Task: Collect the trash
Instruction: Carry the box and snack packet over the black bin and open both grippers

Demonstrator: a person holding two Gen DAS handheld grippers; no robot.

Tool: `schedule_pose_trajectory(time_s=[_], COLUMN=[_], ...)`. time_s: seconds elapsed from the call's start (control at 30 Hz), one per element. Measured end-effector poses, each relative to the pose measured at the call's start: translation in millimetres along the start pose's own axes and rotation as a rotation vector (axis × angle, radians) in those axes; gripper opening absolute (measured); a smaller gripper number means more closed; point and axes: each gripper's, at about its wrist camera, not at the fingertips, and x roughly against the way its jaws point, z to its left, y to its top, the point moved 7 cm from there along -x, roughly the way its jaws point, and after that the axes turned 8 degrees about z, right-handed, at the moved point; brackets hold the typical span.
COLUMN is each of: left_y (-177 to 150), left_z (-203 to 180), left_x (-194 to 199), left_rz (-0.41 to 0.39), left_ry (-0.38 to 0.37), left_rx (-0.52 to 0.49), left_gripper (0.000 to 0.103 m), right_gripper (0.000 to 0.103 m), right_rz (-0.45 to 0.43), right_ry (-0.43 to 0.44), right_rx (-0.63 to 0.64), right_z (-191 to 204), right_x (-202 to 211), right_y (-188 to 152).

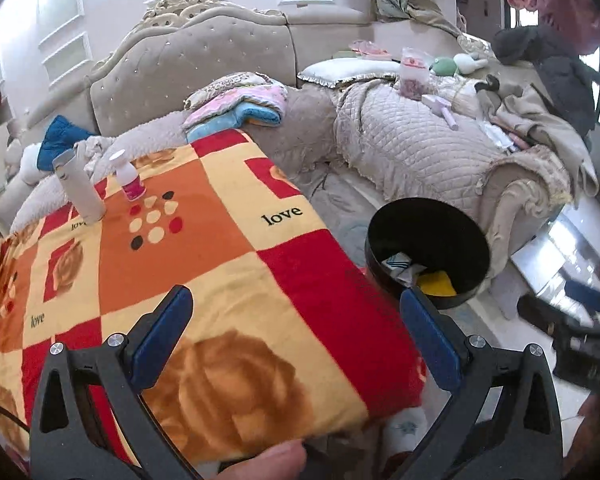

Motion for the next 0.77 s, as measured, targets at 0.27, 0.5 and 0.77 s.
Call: schedule_pose_trajectory(time_s=[0.27, 0.5, 0.77], left_y=[-18, -29, -35], left_z=[10, 19, 24], left_x=[22, 36, 58], left_rz=[0.034, 0.028, -0.017], left_ry=[-0.056, -0.084, -0.115], left_rx=[0.055, 0.047, 0.041], left_gripper=[0.103, 0.103, 0.103], right_gripper=[0.094, 0.094, 0.094], right_rz=[-0.009, -0.010, -0.042], right_ry=[-0.063, -0.082, -0.086], right_rx=[0.042, 0.060, 0.108], right_z=[18, 33, 58], right_x=[26, 34, 47], right_y=[-24, -29, -28])
